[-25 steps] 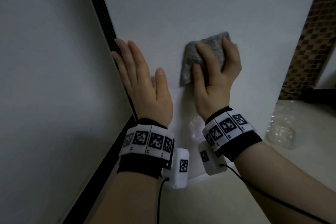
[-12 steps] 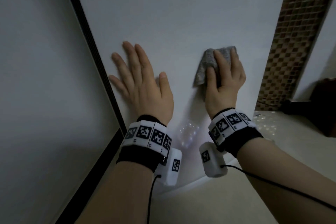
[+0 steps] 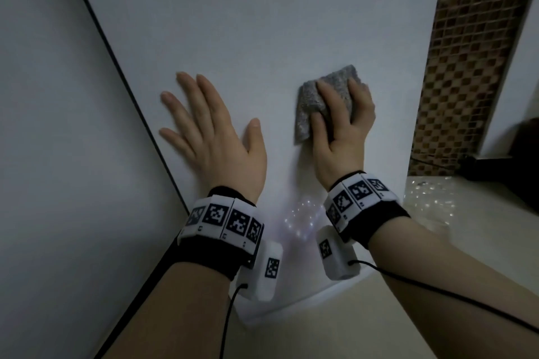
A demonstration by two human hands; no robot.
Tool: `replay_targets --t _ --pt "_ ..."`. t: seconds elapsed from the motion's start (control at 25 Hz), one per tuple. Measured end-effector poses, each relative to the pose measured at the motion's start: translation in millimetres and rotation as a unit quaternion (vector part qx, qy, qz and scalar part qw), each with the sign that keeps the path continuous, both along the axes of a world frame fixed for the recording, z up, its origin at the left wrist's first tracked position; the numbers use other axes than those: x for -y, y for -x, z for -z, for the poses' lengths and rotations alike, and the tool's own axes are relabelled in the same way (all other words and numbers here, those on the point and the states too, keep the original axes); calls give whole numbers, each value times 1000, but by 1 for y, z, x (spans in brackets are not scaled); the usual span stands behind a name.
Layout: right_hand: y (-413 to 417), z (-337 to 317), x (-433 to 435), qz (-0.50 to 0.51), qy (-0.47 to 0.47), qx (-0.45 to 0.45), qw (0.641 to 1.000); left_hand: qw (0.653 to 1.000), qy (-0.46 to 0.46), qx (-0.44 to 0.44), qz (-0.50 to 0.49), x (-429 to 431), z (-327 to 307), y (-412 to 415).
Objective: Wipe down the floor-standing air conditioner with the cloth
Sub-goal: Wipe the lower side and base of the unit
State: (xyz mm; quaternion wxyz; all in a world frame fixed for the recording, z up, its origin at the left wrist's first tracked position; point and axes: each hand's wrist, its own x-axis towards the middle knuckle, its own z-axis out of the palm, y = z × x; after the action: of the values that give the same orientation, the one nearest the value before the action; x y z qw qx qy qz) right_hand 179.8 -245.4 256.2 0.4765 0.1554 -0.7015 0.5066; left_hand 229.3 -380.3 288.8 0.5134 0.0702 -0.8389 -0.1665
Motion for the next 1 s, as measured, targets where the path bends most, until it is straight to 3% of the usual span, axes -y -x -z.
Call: replay_targets --t 0.16,0.32,0.48,0.64,0.8,0.96,1.0 --pt "11 -14 -20 26 131 65 989 1000 -5 -6 -8 -11 -8 3" --pt "8 -3 -17 5 7 17 1000 1000 -3 -8 -16 -31 -17 11" --pt "19 -14 -38 66 75 73 992 1000 19 -2 -19 -38 -18 14" --pt "17 -8 -32 6 21 7 1000 999 20 -2 -26 -45 -20 16" --pt "26 -18 -51 4 156 87 984 999 22 -1 -26 -53 -22 19" --pt "26 -10 -53 -21 43 33 998 999 43 -1 -22 -65 -26 24" --pt "29 -11 -58 -28 58 32 997 999 46 -2 -24 -68 -27 25"
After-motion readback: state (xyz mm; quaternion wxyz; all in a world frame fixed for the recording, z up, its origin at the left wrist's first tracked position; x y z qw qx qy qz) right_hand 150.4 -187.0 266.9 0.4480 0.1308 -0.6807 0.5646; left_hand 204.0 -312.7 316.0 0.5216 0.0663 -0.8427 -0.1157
